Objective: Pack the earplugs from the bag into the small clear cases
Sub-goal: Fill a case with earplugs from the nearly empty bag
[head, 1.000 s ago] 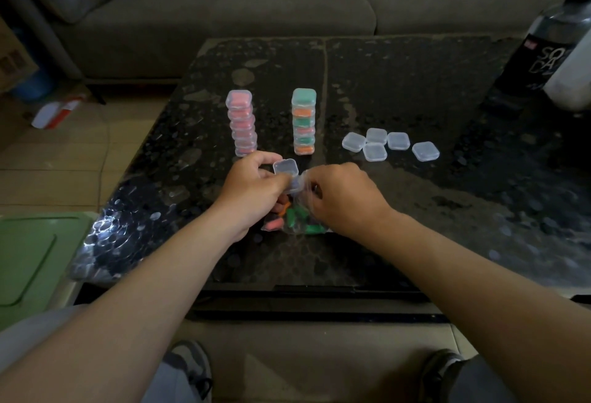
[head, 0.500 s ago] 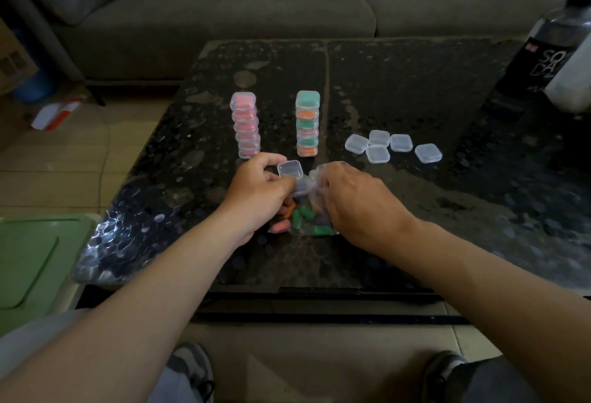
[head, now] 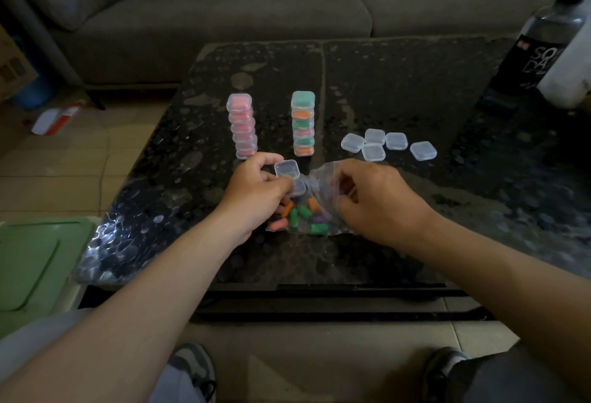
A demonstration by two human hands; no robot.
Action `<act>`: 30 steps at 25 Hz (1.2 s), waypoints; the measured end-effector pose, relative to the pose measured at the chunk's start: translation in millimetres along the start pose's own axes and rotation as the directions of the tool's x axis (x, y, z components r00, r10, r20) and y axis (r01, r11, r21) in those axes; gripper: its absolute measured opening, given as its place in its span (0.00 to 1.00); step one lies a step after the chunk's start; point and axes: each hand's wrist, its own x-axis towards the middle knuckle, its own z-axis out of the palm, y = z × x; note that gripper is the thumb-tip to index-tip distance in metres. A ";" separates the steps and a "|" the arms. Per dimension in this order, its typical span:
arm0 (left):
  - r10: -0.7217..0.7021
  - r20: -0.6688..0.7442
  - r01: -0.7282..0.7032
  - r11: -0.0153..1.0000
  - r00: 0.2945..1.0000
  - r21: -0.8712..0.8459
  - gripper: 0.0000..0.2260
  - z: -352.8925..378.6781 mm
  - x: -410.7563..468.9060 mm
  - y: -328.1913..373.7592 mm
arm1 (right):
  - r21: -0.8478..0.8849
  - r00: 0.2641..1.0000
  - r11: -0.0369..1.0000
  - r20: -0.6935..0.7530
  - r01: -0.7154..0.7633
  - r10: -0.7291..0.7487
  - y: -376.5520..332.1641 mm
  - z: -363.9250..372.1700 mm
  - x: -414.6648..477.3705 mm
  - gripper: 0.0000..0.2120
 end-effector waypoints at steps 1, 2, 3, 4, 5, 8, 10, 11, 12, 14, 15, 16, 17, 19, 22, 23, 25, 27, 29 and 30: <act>0.002 -0.006 -0.002 1.000 1.000 -0.003 0.19 0.2 -1.3 1.1 | -0.012 1.000 1.000 -0.023 0.005 -0.006 1.6 -0.8 -0.6 0.03; 0.010 -0.016 -0.010 1.000 1.000 -0.003 0.19 0.1 -2.8 2.5 | -0.017 0.999 1.000 -0.047 0.010 -0.011 2.5 -2.1 -1.9 0.04; 0.024 -0.031 -0.024 1.000 0.999 0.001 0.19 -0.3 -4.2 4.1 | -0.008 0.997 1.000 -0.071 0.011 -0.011 3.1 -3.6 -3.5 0.04; 0.045 -0.048 -0.044 0.999 0.998 0.011 0.19 -1.4 -5.3 6.1 | 0.000 0.995 1.000 -0.095 0.011 -0.011 3.4 -5.0 -5.1 0.04; 0.069 -0.062 -0.067 0.997 0.996 0.023 0.19 -2.8 -6.3 8.2 | 0.001 0.993 1.000 -0.120 0.015 -0.015 2.8 -6.8 -7.0 0.04; 0.149 -0.053 -0.146 0.988 0.988 0.050 0.18 -5.9 -12.7 16.5 | -0.015 0.984 1.000 -0.175 0.026 -0.028 1.2 -12.2 -10.1 0.03; 0.186 -0.019 -0.185 0.982 0.982 0.039 0.17 -5.6 -21.1 22.1 | -0.007 0.977 0.998 -0.207 0.057 -0.057 0.2 -15.2 -11.3 0.03; 0.197 -0.001 -0.197 0.980 0.980 0.027 0.17 -4.7 -25.4 23.9 | -0.005 0.969 0.996 -0.231 0.084 -0.083 -0.3 -16.2 -11.6 0.03; 0.204 0.017 -0.204 0.979 0.979 0.017 0.17 -3.7 -29.3 24.8 | -0.010 0.960 0.994 -0.258 0.111 -0.110 -0.9 -16.9 -12.1 0.03; 0.200 0.057 -0.200 0.980 0.978 -0.011 0.16 -0.8 -35.6 26.5 | -0.012 0.941 0.989 -0.305 0.147 -0.144 -3.3 -18.8 -13.4 0.02; 0.193 0.076 -0.190 0.981 0.978 -0.039 0.16 0.2 -37.9 28.4 | 0.000 0.936 0.987 -0.316 0.162 -0.154 -5.1 -20.2 -13.9 0.03; 0.184 0.095 -0.178 0.981 0.978 -0.073 0.16 0.3 -39.5 31.1 | 0.021 0.936 0.984 -0.312 0.178 -0.163 -7.3 -21.2 -14.1 0.03; 0.177 0.113 -0.165 0.980 0.978 -0.109 0.17 -0.4 -40.3 34.1 | 0.044 0.939 0.980 -0.297 0.194 -0.173 -9.6 -21.9 -14.2 0.04; 0.167 0.151 -0.141 0.976 0.974 -0.164 0.18 -3.1 -40.8 40.8 | 0.075 0.947 0.973 -0.254 0.220 -0.194 -13.2 -21.4 -13.0 0.06; 0.162 0.204 -0.119 0.971 0.966 -0.208 0.19 -7.6 -40.2 44.5 | 0.101 0.957 0.968 -0.204 0.230 -0.206 -15.0 -17.2 -8.9 0.05; 0.162 0.218 -0.116 0.971 0.962 -0.210 0.19 -7.8 -40.1 43.9 | 0.110 0.955 0.964 -0.202 0.241 -0.215 -15.2 -16.1 -8.0 0.05; 0.155 0.241 -0.101 0.970 0.958 -0.223 0.20 -8.7 -39.0 40.6 | 0.109 0.950 0.959 -0.202 0.262 -0.237 -16.7 -13.4 -6.7 0.04; 0.148 0.255 -0.082 0.964 0.955 -0.255 0.21 -10.2 -37.1 37.9 | 0.104 0.950 0.959 -0.203 0.263 -0.239 -18.0 -11.1 -4.4 0.04; 0.139 0.267 -0.059 0.956 0.954 -0.288 0.21 -11.1 -34.7 35.2 | 0.116 0.951 0.960 -0.212 0.255 -0.227 -18.5 -8.6 -2.1 0.04; 0.133 0.273 -0.048 0.953 0.953 -0.298 0.21 -12.0 -33.6 33.9 | 0.123 0.952 0.960 -0.213 0.251 -0.222 -18.8 -6.7 -0.5 0.05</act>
